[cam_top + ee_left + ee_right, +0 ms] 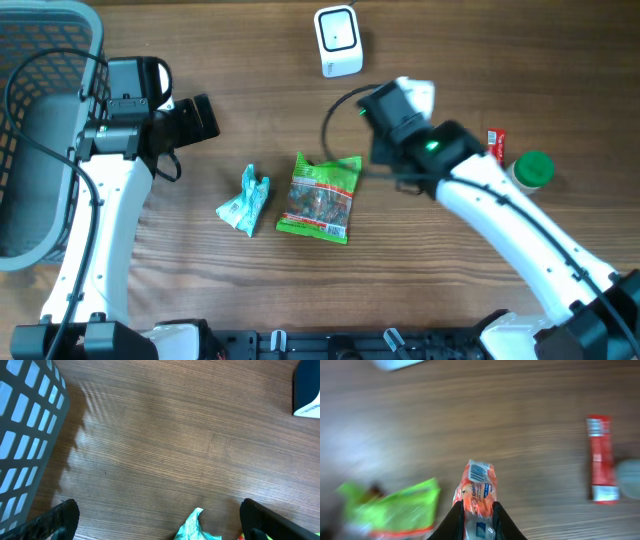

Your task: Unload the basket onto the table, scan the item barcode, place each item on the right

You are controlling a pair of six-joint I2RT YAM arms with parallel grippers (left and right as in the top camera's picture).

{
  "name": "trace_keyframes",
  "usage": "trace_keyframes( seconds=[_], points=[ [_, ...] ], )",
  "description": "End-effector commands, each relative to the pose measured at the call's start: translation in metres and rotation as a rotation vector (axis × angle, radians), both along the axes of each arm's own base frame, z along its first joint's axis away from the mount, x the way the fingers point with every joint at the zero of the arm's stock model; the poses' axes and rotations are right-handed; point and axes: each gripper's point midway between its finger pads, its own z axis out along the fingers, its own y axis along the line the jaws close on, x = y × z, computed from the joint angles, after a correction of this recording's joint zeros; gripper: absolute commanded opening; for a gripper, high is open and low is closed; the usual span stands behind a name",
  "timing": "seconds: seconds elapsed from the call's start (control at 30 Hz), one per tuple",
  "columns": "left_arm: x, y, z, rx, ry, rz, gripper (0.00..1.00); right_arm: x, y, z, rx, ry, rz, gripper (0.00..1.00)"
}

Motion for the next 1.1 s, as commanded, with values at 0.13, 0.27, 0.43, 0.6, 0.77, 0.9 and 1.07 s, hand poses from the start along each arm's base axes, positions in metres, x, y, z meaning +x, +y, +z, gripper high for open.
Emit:
trace_keyframes(
  seconds=[0.13,0.27,0.43,0.6,0.77,0.9,1.07],
  points=[
    [0.003,0.002,0.010,0.013,-0.027,-0.004,1.00,0.020,-0.040,0.012,-0.063,-0.054,-0.055,0.14],
    [0.003,0.002,0.010,0.013,-0.027,-0.004,1.00,0.024,-0.044,0.005,-0.091,-0.066,-0.071,0.13],
    [0.003,0.002,0.010,0.013,-0.027,-0.004,1.00,0.030,-0.050,-0.026,-0.112,-0.124,-0.099,0.14],
    [0.003,0.002,0.010,0.013,-0.027,-0.004,1.00,0.034,-0.079,-0.048,-0.253,-0.254,-0.172,0.14],
    [0.003,0.002,0.010,0.013,-0.027,-0.004,1.00,0.033,-0.080,-0.068,-0.306,-0.287,-0.088,0.17],
    [0.003,0.002,0.010,0.013,-0.027,-0.004,1.00,0.027,-0.071,-0.088,-0.259,-0.240,-0.042,0.18],
    [0.003,0.002,0.010,0.013,-0.027,-0.004,1.00,0.025,-0.071,-0.103,-0.275,-0.197,-0.029,0.18]
  ],
)
